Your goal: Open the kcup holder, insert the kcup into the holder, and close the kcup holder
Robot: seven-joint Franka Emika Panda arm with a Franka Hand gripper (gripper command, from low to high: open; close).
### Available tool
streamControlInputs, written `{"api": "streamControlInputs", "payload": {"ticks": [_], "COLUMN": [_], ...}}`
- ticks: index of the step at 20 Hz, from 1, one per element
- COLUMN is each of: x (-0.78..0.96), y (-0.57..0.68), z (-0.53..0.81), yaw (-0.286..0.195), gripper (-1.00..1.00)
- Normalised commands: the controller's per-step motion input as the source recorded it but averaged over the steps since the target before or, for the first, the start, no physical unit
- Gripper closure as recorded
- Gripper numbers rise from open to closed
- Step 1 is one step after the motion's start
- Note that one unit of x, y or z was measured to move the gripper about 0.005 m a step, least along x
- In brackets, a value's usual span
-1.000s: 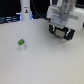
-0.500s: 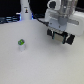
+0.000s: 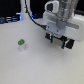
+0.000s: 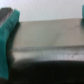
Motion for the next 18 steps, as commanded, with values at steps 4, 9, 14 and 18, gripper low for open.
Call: {"api": "streamControlInputs", "payload": {"ticks": [4,9,14,18], "x": [0.21,0.11,-0.04,-0.15], "y": [-0.11,-0.27,-0.49,-0.5], "z": [0.32,0.35,0.36,0.29], "yaw": [-0.068,-0.119,-0.187,-0.224], "gripper": [-1.0,-1.0,-1.0,-1.0]}}
